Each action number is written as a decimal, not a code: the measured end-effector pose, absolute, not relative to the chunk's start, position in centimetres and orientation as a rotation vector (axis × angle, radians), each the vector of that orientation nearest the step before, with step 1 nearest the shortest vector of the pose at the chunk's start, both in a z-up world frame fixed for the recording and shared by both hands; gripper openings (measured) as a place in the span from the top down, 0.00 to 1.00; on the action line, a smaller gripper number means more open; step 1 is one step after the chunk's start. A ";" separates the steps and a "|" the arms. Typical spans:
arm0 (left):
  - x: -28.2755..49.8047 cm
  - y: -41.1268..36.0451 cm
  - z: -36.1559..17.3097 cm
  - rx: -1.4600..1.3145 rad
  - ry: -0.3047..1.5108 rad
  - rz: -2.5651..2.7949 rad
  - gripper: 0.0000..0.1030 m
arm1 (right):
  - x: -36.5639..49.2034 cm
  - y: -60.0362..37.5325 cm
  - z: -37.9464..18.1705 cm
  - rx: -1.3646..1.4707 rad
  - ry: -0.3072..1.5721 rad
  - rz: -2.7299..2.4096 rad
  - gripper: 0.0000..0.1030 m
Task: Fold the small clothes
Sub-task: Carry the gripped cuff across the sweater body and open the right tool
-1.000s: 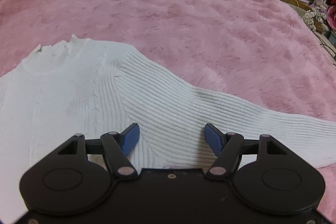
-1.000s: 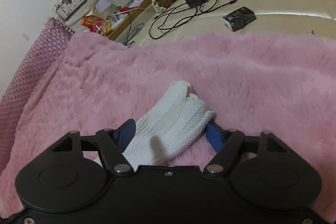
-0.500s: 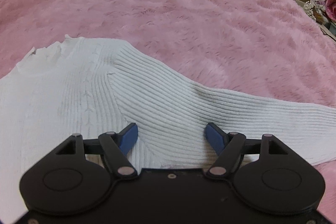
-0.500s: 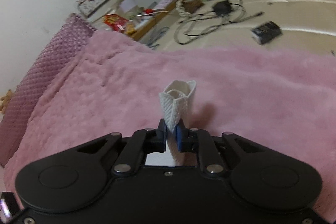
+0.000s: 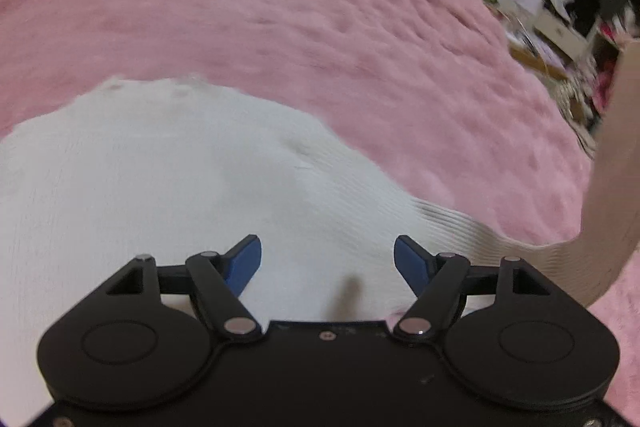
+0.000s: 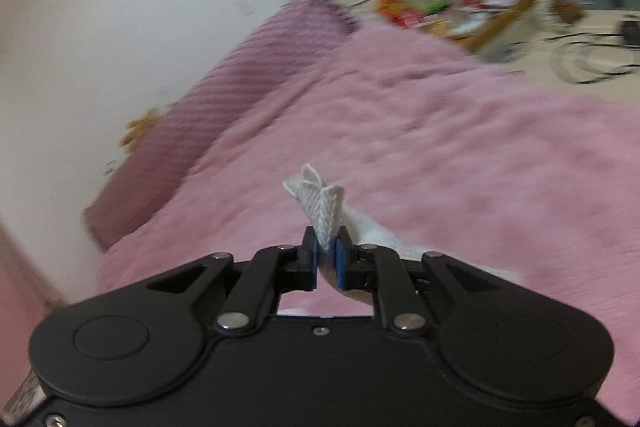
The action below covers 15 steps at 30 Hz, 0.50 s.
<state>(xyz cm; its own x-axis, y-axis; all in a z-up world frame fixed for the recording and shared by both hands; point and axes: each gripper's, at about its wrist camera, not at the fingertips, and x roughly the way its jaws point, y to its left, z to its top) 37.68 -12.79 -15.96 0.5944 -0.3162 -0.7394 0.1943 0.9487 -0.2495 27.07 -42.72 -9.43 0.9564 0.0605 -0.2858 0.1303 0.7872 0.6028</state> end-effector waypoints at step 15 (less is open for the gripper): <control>33.9 2.3 -18.9 -0.274 1.013 -0.080 0.25 | 37.1 -23.4 -11.7 0.708 0.435 0.351 0.91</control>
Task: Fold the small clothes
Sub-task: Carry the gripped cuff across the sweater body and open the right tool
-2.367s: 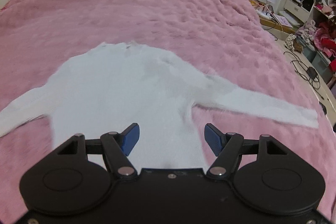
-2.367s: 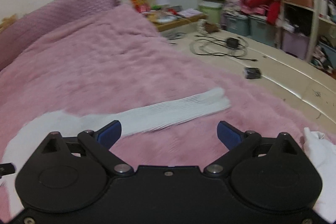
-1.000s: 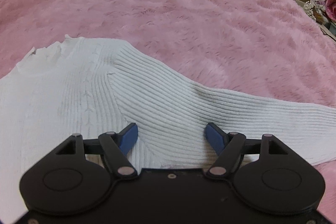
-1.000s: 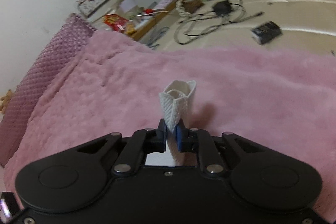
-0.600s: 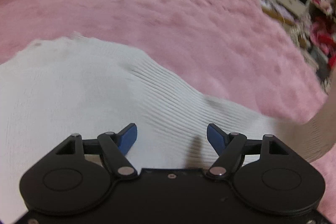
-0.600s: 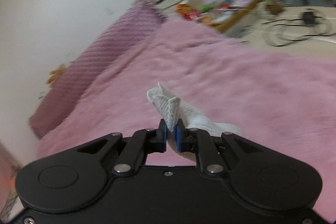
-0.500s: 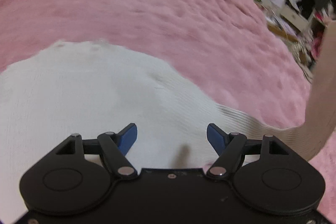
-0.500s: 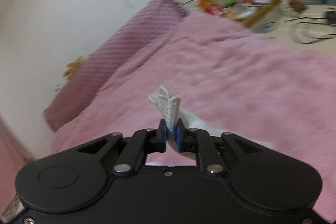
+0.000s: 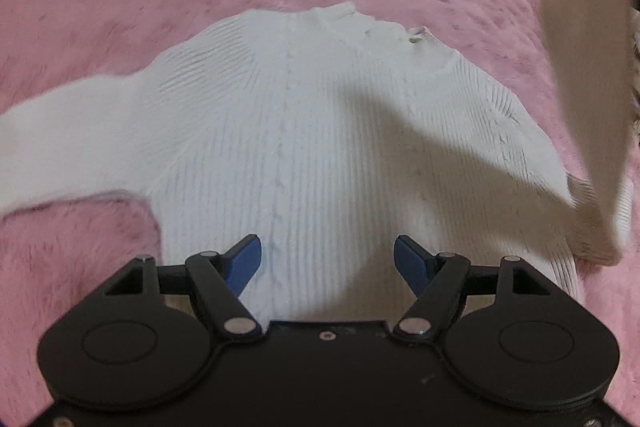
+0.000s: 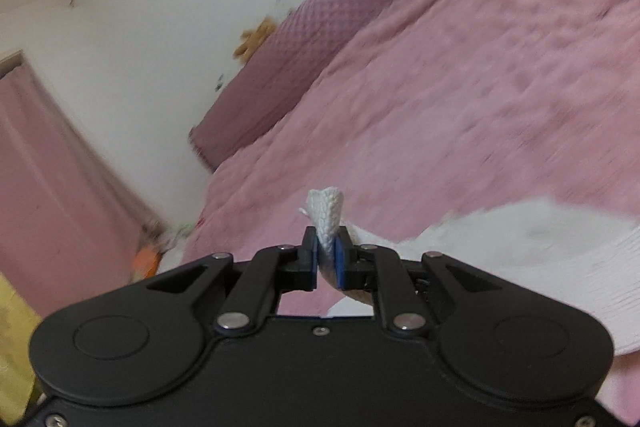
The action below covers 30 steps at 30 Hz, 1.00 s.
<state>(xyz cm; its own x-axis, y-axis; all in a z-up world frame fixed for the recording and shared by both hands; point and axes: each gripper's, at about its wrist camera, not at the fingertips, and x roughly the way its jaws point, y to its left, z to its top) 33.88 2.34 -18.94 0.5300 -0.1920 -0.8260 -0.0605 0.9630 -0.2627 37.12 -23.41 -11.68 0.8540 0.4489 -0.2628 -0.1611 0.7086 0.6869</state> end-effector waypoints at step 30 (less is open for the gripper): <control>28.3 13.3 -15.7 -0.376 0.906 0.234 0.25 | 41.4 -8.3 -23.9 0.656 0.849 0.543 0.88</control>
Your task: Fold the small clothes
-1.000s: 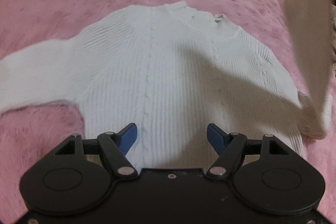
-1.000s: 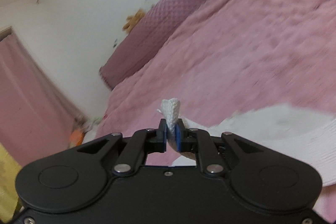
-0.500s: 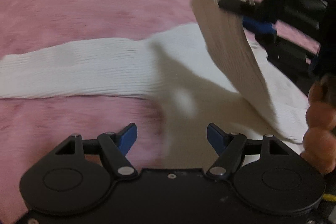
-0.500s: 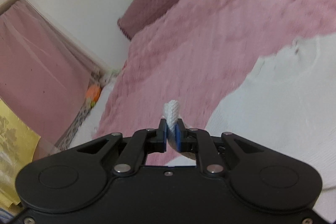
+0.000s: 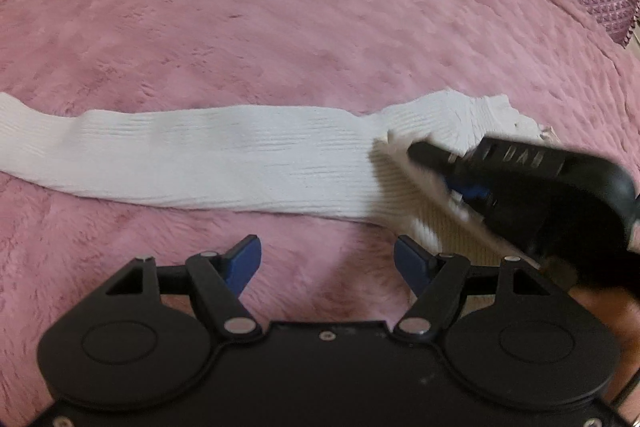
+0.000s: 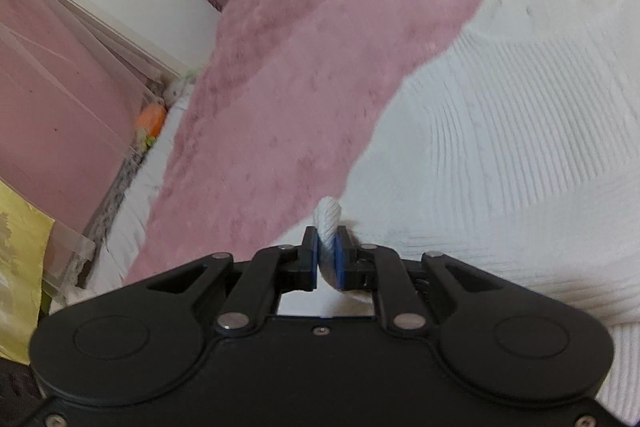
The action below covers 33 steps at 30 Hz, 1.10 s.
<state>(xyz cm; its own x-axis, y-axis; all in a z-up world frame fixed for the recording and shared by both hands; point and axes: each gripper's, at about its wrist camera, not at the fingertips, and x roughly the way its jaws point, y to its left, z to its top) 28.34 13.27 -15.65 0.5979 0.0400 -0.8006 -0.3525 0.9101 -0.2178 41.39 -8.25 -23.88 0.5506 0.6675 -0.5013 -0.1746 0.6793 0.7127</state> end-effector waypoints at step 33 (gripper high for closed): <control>39.4 8.7 -19.6 -0.294 0.959 0.142 0.25 | 39.5 -20.7 -20.5 -0.365 0.748 0.495 0.41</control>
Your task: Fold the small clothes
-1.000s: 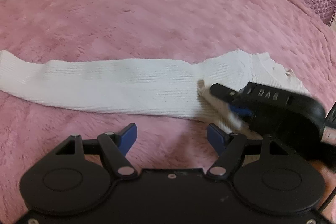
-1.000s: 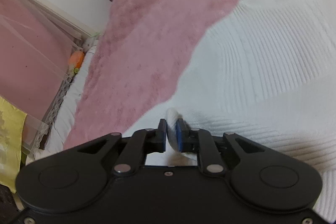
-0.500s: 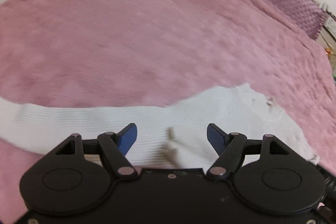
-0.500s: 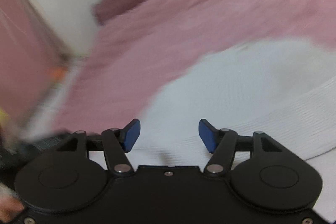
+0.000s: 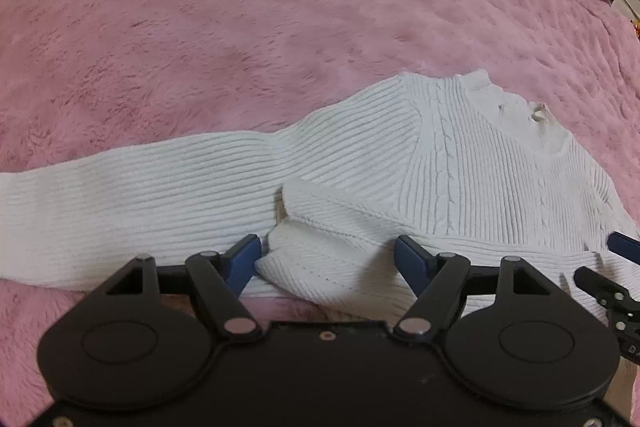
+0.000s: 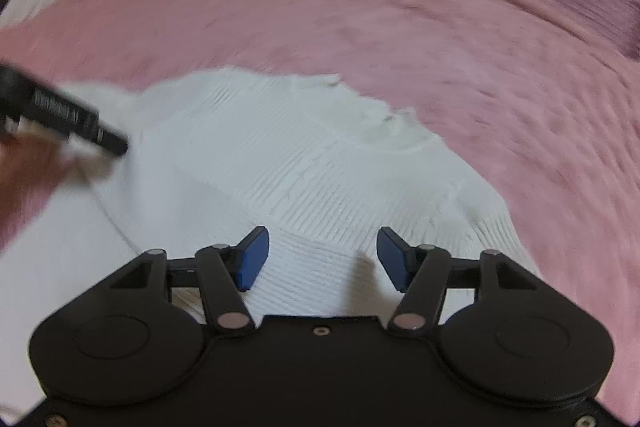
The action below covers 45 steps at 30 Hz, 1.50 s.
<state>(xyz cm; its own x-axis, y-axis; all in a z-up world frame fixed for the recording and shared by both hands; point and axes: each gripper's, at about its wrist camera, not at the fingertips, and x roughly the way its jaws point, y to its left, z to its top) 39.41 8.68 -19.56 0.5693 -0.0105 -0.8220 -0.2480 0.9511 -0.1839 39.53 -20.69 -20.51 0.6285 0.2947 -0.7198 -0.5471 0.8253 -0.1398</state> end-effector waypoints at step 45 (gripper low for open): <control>39.1 7.9 -20.1 -0.220 0.925 0.149 0.23 | 36.0 -26.8 -23.3 -0.180 0.758 0.381 0.58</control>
<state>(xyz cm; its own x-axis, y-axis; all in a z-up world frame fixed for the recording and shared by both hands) 39.06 7.93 -20.10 0.5935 0.0333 -0.8041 -0.2214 0.9674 -0.1233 35.97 -26.79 -23.26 0.6622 0.2713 -0.6985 -0.3991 0.9167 -0.0222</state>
